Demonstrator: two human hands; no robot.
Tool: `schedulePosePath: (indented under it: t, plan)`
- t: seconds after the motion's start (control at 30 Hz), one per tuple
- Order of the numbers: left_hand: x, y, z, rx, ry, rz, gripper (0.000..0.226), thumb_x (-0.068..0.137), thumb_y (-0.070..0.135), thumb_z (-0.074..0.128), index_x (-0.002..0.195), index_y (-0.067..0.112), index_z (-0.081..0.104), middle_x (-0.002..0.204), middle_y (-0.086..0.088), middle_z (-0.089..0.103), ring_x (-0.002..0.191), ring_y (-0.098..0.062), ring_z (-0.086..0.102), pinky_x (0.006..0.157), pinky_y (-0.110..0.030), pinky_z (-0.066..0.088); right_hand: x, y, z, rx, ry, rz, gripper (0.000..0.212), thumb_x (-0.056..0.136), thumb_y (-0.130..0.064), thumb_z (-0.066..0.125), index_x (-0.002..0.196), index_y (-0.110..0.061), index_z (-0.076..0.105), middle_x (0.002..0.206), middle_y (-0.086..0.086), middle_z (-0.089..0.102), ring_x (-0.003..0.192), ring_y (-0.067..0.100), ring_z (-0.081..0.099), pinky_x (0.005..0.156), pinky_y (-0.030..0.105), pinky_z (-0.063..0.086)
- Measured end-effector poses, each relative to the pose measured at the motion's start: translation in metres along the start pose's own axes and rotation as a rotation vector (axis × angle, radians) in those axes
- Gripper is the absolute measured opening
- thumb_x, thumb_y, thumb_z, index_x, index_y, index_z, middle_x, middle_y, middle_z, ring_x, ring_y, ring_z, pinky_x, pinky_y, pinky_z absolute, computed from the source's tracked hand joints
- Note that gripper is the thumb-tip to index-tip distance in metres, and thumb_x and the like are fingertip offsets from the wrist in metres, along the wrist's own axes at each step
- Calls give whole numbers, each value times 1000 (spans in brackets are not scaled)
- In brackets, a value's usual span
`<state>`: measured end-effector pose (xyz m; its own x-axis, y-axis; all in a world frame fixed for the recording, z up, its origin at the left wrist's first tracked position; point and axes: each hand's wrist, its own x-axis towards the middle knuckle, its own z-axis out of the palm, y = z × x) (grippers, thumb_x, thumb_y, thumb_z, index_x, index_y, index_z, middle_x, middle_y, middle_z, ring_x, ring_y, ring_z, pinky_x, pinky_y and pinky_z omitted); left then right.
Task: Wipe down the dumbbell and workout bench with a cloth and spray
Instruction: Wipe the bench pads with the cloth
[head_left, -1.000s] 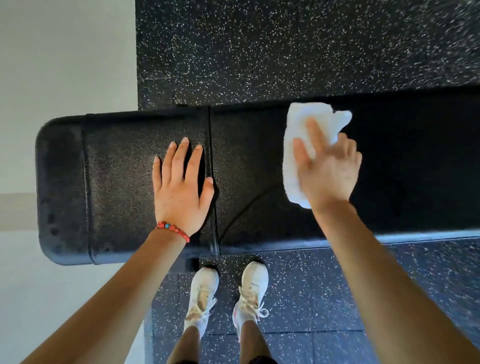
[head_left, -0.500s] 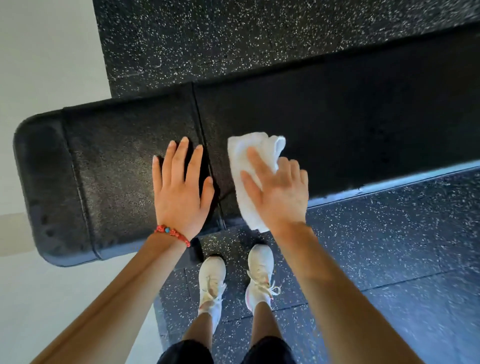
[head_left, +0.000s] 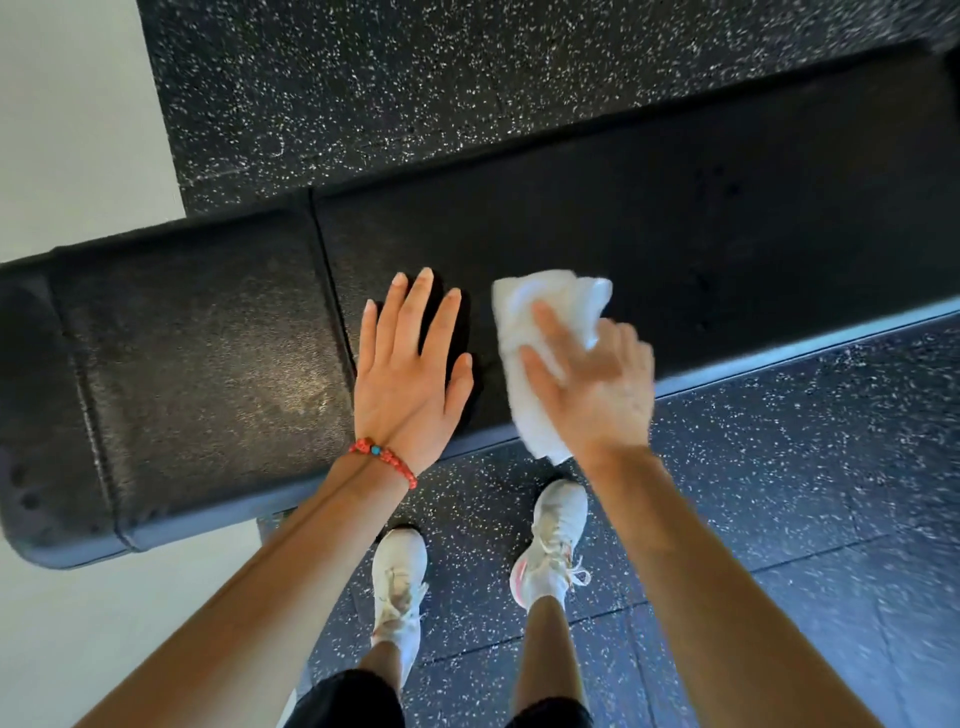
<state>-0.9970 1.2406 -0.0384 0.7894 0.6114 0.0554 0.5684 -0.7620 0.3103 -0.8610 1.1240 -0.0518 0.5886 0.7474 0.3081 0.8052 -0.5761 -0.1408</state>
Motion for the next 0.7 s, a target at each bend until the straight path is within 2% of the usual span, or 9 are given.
schedulePosePath:
  t: [0.07, 0.13, 0.2, 0.27, 0.4, 0.5, 0.6, 0.7]
  plan:
    - [8, 12, 4, -15, -11, -19, 50, 92, 27, 39, 137, 6, 44, 147, -18, 35, 138, -35, 24, 113, -49, 15, 2, 45, -4, -67, 46, 199, 38, 83, -44, 52, 107, -20, 69, 71, 21, 57, 59, 32, 54, 53, 32, 44]
    - [14, 24, 10, -16, -31, -57, 52, 91, 29, 38, 137, 6, 43, 147, -18, 35, 138, -35, 25, 113, -49, 16, 3, 82, -11, -107, 76, 311, 37, 84, -39, 54, 109, -17, 68, 75, 24, 59, 61, 35, 55, 55, 35, 45]
    - [17, 33, 16, 18, -43, -111, 53, 90, 31, 37, 137, 8, 44, 147, -17, 36, 137, -36, 28, 112, -50, 15, 1, 91, -11, -118, 79, 322, 36, 84, -36, 55, 112, -15, 66, 77, 24, 59, 62, 34, 55, 56, 35, 44]
    - [17, 37, 20, 72, -52, -137, 54, 90, 32, 37, 138, 8, 43, 147, -16, 37, 136, -36, 29, 112, -50, 16, -1, 73, -8, -71, 75, 309, 37, 84, -36, 56, 113, -15, 66, 78, 23, 59, 63, 33, 54, 56, 33, 42]
    - [16, 34, 20, 102, -50, -132, 53, 90, 31, 37, 138, 8, 42, 147, -16, 36, 137, -36, 29, 113, -50, 15, -6, 28, -7, 27, -44, 61, 37, 85, -42, 49, 110, -20, 68, 69, 13, 53, 59, 27, 48, 53, 30, 36]
    - [16, 35, 21, 109, -40, -133, 53, 90, 31, 38, 138, 8, 42, 147, -17, 36, 137, -35, 28, 114, -48, 14, 8, 51, -8, 32, -72, -87, 36, 86, -43, 48, 109, -22, 67, 66, 10, 50, 58, 26, 47, 53, 30, 35]
    - [16, 35, 21, 112, -32, -136, 52, 91, 31, 39, 137, 8, 42, 146, -17, 37, 137, -35, 28, 114, -49, 15, 26, 88, -6, -5, -17, 90, 37, 85, -43, 50, 110, -22, 67, 69, 14, 54, 59, 28, 50, 55, 30, 38]
    - [16, 36, 21, 119, -30, -142, 51, 91, 31, 39, 136, 8, 43, 146, -18, 37, 136, -35, 29, 113, -49, 16, 30, 85, -6, -49, -9, 244, 38, 85, -40, 50, 111, -19, 67, 72, 16, 56, 60, 29, 51, 56, 29, 33]
